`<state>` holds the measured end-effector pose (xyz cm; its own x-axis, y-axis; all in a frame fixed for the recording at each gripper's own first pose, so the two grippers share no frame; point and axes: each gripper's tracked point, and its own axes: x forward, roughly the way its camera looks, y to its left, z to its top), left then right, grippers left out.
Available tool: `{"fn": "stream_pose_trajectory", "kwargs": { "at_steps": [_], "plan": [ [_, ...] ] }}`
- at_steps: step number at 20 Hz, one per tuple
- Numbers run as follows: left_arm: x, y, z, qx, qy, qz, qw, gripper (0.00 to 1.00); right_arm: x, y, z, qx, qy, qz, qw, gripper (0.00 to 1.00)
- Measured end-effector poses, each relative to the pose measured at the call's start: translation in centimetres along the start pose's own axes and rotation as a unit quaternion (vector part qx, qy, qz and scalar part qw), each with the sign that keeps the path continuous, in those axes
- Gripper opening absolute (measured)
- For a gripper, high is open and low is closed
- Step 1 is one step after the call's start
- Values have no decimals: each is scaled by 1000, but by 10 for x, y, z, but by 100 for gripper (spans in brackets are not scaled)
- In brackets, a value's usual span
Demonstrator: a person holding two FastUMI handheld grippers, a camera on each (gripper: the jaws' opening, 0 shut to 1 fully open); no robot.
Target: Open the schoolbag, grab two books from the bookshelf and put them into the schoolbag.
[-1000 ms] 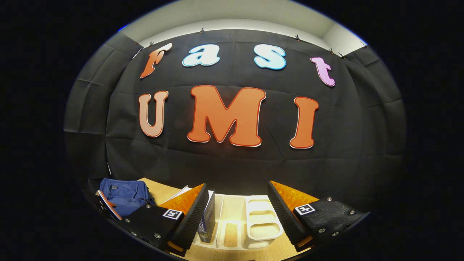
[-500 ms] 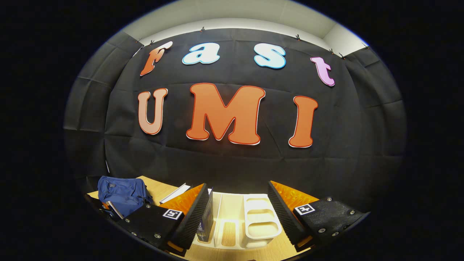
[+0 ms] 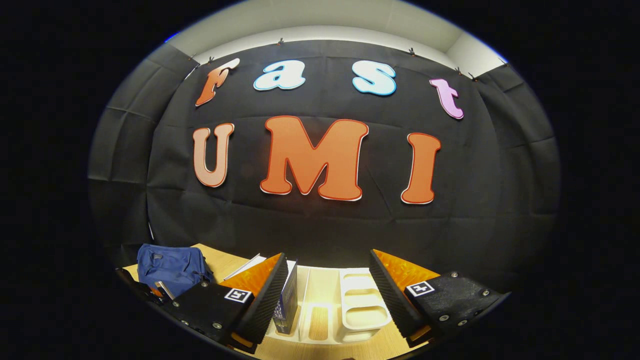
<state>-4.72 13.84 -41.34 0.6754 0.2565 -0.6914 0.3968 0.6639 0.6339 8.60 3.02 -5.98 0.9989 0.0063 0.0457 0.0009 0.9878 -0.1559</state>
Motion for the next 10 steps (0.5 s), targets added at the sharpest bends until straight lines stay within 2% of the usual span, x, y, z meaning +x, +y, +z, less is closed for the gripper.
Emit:
{"fn": "stream_pose_trajectory", "kwargs": {
  "at_steps": [1,2,5,7,10],
  "plan": [
    [-2,1,2,4,0,-3,1000,32,-2,0,0,-1,0,0,1000,96],
    [-1,0,1,4,6,-12,1000,21,-2,1,-1,1,3,1,1000,96],
    [3,-2,-4,-2,23,-38,999,12,3,14,-14,12,29,24,999,96],
    [-3,6,4,-9,14,-45,999,8,5,20,-17,10,41,35,999,96],
    [-11,28,16,-42,0,-67,997,7,15,41,-17,7,49,58,997,96]
  ]
}}
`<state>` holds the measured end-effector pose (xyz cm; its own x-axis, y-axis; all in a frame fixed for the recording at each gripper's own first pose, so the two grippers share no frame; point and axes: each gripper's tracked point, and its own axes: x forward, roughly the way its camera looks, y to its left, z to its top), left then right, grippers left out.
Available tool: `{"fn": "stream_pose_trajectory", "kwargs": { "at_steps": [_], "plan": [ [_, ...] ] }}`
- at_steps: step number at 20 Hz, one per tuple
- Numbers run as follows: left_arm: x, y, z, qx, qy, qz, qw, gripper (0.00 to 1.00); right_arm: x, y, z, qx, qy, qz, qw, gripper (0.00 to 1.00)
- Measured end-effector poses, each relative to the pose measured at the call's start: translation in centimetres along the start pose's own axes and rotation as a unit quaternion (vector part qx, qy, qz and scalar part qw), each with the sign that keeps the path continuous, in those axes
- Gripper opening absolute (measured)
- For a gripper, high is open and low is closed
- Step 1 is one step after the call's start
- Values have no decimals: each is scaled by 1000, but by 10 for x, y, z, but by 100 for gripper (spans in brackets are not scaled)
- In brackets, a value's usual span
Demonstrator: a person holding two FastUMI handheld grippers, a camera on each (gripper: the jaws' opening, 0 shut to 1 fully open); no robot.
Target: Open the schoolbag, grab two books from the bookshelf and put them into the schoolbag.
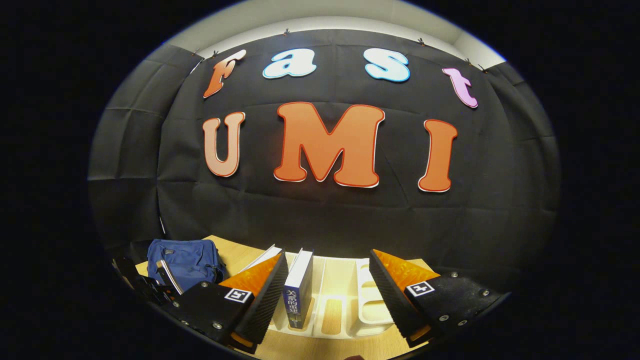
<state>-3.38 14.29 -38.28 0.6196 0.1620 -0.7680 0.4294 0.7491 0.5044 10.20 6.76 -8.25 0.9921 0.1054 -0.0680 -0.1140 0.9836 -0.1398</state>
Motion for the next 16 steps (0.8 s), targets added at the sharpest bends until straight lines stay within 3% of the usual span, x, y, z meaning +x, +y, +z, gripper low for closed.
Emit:
{"fn": "stream_pose_trajectory", "kwargs": {
  "at_steps": [3,4,6,7,16],
  "plan": [
    [-8,22,12,-20,-4,-21,1000,5,17,23,-11,9,34,29,999,97],
    [-10,30,17,-25,-9,-32,999,5,22,37,-22,33,62,54,996,96],
    [-15,50,27,-36,-17,-48,998,5,30,71,-44,95,128,109,981,97],
    [-19,60,30,-45,-19,-55,997,5,35,80,-51,115,153,116,975,97],
    [-36,143,61,-40,-28,-95,994,5,86,86,-45,85,191,73,975,97]
  ]
}}
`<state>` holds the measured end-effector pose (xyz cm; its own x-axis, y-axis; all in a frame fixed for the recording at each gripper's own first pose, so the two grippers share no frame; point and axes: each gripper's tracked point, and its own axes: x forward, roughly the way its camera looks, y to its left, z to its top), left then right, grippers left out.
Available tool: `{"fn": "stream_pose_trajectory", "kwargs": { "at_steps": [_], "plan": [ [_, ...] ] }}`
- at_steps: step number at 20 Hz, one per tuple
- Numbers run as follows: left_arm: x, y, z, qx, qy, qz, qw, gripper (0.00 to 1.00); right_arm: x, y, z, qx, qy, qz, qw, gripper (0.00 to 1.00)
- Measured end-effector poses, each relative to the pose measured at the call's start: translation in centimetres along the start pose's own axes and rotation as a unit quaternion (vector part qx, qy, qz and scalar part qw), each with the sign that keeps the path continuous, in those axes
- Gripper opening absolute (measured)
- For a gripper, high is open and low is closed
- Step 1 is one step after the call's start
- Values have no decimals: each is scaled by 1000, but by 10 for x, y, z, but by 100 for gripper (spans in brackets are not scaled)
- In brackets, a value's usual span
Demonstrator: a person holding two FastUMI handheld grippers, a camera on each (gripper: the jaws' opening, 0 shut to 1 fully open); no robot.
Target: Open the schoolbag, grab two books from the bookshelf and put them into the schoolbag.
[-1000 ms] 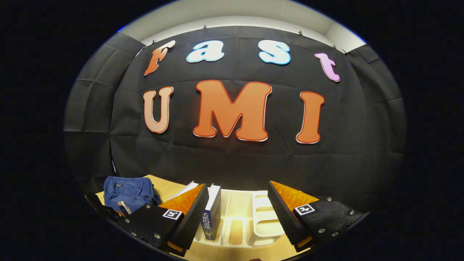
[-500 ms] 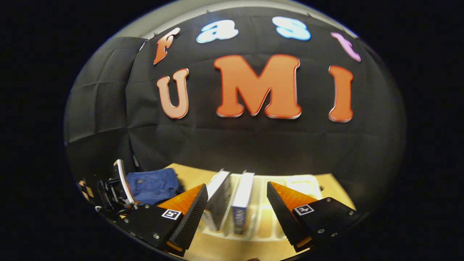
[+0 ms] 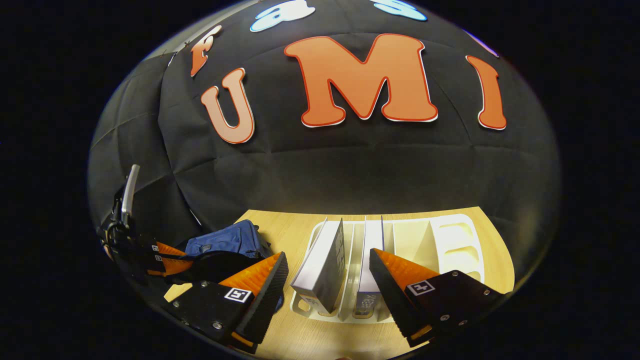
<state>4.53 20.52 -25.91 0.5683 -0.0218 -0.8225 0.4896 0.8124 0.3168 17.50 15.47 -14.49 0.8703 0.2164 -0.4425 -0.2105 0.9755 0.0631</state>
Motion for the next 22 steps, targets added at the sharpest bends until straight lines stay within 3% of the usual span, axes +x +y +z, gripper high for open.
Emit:
{"fn": "stream_pose_trajectory", "kwargs": {
  "at_steps": [3,7,10,14,19,22],
  "plan": [
    [-3,20,6,22,16,-22,999,5,14,5,-4,6,43,-15,999,97],
    [-8,56,24,58,12,-21,998,5,39,19,-15,3,93,-23,995,97],
    [-8,59,26,79,16,-46,996,5,53,35,-25,10,140,-12,990,98],
    [2,59,21,67,12,-67,995,5,71,27,-34,6,190,-41,981,97],
    [16,53,11,42,1,-96,994,5,89,40,-63,57,284,-2,957,98],
    [24,50,3,24,0,-109,994,5,98,35,-63,59,308,-15,949,97]
  ]
}}
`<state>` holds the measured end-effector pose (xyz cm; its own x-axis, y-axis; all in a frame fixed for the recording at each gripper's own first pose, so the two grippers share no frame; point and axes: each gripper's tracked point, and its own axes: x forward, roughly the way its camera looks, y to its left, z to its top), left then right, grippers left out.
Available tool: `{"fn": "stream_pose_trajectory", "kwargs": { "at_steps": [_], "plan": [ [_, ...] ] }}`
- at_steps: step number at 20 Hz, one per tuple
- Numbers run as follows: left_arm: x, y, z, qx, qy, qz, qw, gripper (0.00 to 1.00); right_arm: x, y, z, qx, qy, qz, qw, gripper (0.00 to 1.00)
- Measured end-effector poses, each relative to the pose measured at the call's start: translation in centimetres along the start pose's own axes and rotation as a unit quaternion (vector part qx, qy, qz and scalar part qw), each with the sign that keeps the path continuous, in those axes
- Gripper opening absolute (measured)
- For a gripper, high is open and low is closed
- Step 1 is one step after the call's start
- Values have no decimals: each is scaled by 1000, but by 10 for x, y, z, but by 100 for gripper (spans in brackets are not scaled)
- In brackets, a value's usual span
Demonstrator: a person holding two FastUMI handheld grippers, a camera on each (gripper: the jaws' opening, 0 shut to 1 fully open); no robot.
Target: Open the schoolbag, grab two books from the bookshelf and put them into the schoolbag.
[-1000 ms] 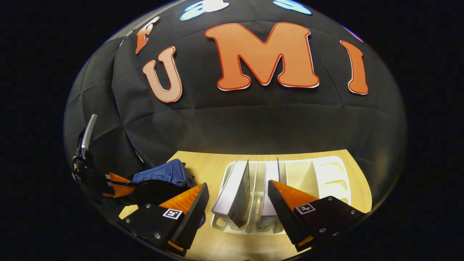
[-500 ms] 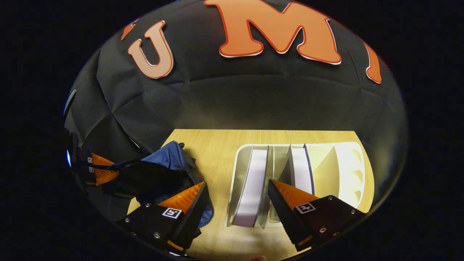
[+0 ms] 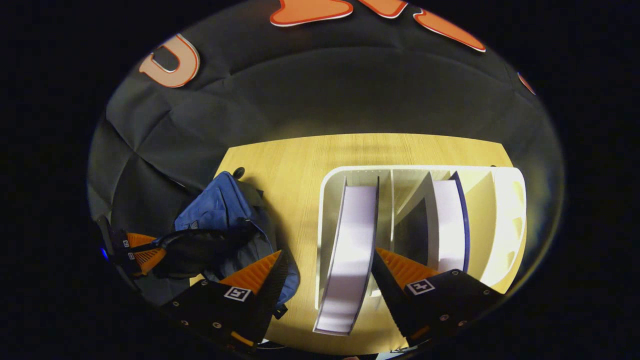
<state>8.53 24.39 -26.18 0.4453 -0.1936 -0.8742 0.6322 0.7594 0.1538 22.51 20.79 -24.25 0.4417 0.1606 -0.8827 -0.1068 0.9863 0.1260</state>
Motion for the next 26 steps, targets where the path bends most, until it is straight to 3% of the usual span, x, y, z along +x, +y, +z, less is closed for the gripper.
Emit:
{"fn": "stream_pose_trajectory", "kwargs": {
  "at_steps": [4,5,6,9,10,11,12,13,21,26],
  "plan": [
    [4,2,-9,-13,-7,-6,1000,5,1,-5,-4,-11,39,-22,999,96],
    [5,3,-11,-17,-7,-6,1000,5,1,-8,-7,-17,49,-28,998,89],
    [7,4,-11,-21,-8,-7,1000,5,1,-9,-11,-19,59,-34,997,71],
    [11,5,-19,-35,-9,-10,999,5,0,-20,-14,-31,78,-75,994,49],
    [13,4,-21,-38,-10,-11,999,5,-1,-23,-15,-33,84,-79,993,55],
    [14,4,-23,-41,-11,-12,999,5,-1,-24,-19,-31,94,-82,992,31],
    [15,4,-24,-43,-11,-13,999,5,-3,-23,-20,-33,97,-83,991,48],
    [16,5,-25,-46,-11,-15,999,5,-3,-24,-21,-38,100,-84,991,38],
    [22,4,-30,-53,-3,-18,998,5,-9,-26,-28,-38,115,-87,989,37],
    [20,4,-26,-41,10,-13,999,5,-35,-33,-21,-29,84,-90,992,35]
  ]
}}
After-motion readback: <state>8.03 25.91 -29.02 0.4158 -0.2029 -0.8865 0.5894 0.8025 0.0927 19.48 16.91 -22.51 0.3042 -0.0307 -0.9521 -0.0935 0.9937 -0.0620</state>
